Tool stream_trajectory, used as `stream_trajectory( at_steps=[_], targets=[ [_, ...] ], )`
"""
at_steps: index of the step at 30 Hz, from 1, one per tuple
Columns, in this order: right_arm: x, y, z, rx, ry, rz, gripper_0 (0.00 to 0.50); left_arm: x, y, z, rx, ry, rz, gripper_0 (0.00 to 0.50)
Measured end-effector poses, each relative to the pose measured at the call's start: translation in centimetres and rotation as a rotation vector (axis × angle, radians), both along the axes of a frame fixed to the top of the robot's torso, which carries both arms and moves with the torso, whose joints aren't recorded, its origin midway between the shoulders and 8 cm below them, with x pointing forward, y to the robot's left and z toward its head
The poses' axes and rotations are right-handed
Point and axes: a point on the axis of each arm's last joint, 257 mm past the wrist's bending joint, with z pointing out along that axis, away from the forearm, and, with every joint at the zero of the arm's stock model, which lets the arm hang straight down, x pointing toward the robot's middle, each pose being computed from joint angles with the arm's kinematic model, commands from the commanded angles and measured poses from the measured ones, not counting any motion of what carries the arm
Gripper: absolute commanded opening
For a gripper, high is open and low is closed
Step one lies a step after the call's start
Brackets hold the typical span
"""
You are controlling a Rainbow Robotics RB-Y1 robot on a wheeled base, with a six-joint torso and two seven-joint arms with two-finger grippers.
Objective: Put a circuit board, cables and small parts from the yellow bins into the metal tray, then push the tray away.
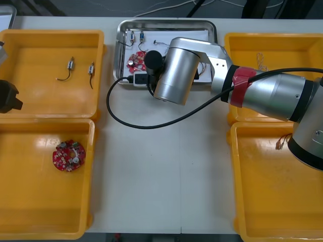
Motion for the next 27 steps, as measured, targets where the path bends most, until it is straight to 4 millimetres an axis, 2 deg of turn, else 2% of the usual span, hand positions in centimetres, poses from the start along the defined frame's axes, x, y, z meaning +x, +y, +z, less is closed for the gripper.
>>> stream_trajectory(
  at_steps=[7, 11, 21, 27],
  targets=[
    [-0.2, -0.7, 0.0, -0.034, 0.01, -0.012, 0.5, 0.0, 0.0, 0.0, 0.0, 0.0, 0.0, 0.5],
    [-0.8, -1.4, 0.7, -0.051, 0.031, -0.049, 0.5, 0.0, 0.0, 0.0, 0.0, 0.0, 0.0, 0.5],
    [-3.3, -1.2, 4.4, -0.033, 0.076, -0.115, 0.5, 0.0, 0.0, 0.0, 0.0, 0.0, 0.0, 0.5],
    [-5.7, -1.4, 6.5, 0.025, 0.131, -0.155, 0.5, 0.0, 0.0, 0.0, 0.0, 0.0, 0.0, 0.5]
  ],
)
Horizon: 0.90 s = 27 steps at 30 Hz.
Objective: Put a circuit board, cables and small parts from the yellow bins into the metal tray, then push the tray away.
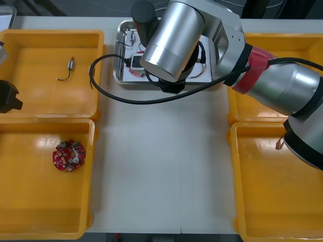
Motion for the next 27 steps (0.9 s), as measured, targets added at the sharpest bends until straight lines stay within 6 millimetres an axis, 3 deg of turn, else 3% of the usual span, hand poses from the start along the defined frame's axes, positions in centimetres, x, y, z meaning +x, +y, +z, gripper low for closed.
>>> stream_trajectory(
  at_steps=[6, 16, 27],
  targets=[
    [-3.4, -1.4, 0.5, 0.092, 0.066, -0.077, 0.5, 0.0, 0.0, 0.0, 0.0, 0.0, 0.0, 0.5],
    [-8.5, -6.5, -0.1, 0.247, 0.232, -0.321, 0.5, 0.0, 0.0, 0.0, 0.0, 0.0, 0.0, 0.5],
    [-11.4, -10.6, -0.2, 0.461, 0.296, -0.561, 0.5, 0.0, 0.0, 0.0, 0.0, 0.0, 0.0, 0.5]
  ],
)
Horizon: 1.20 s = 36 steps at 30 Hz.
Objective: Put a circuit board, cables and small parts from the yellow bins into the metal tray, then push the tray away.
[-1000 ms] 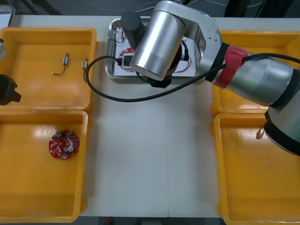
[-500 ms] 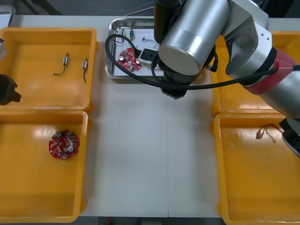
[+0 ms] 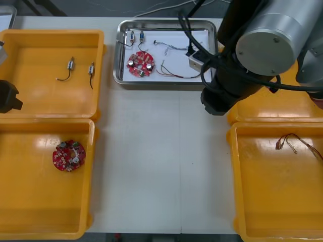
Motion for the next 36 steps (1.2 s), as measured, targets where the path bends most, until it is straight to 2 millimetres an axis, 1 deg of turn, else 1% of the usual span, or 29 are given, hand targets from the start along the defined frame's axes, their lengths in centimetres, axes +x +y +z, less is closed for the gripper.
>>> stream_trajectory(
  at_steps=[3, 8, 13, 17, 22, 26, 36],
  targets=[
    [-0.9, -1.5, -0.3, 0.054, 0.013, -0.108, 0.5, 0.0, 0.0, 0.0, 0.0, 0.0, 0.0, 0.5],
    [-2.7, -4.4, -0.8, 0.088, 0.028, -0.171, 0.5, 0.0, 0.0, 0.0, 0.0, 0.0, 0.0, 0.5],
    [-4.3, -7.5, -1.1, 0.139, 0.029, -0.331, 0.5, 0.0, 0.0, 0.0, 0.0, 0.0, 0.0, 0.5],
    [-5.4, -10.1, -1.4, 0.148, 0.025, -0.394, 0.5, 0.0, 0.0, 0.0, 0.0, 0.0, 0.0, 0.5],
    [-6.4, -13.2, -1.7, 0.172, 0.033, -0.479, 0.5, 0.0, 0.0, 0.0, 0.0, 0.0, 0.0, 0.5],
    [-7.1, -15.3, -2.0, 0.209, 0.045, -0.552, 0.5, 0.0, 0.0, 0.0, 0.0, 0.0, 0.0, 0.5],
    [-8.6, -19.5, -3.0, 0.24, 0.053, -0.69, 0.5, 0.0, 0.0, 0.0, 0.0, 0.0, 0.0, 0.5]
  ],
)
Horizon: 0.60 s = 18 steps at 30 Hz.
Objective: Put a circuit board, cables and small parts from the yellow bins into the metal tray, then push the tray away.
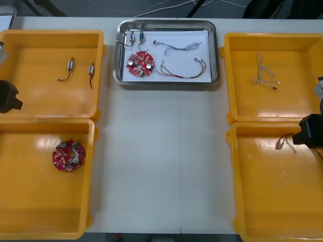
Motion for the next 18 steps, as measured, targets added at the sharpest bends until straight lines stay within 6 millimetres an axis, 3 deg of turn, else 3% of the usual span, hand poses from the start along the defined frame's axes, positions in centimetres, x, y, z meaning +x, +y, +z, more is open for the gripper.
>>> stream_trajectory(
  at_steps=[6, 18],
  targets=[
    [-0.6, -2.0, -0.7, -0.016, 0.005, -0.061, 0.5, 0.0, 0.0, 0.0, 0.0, 0.0, 0.0, 0.5],
    [-0.7, -2.6, -1.0, -0.02, 0.007, -0.079, 0.5, 0.0, 0.0, 0.0, 0.0, 0.0, 0.0, 0.5]
  ],
)
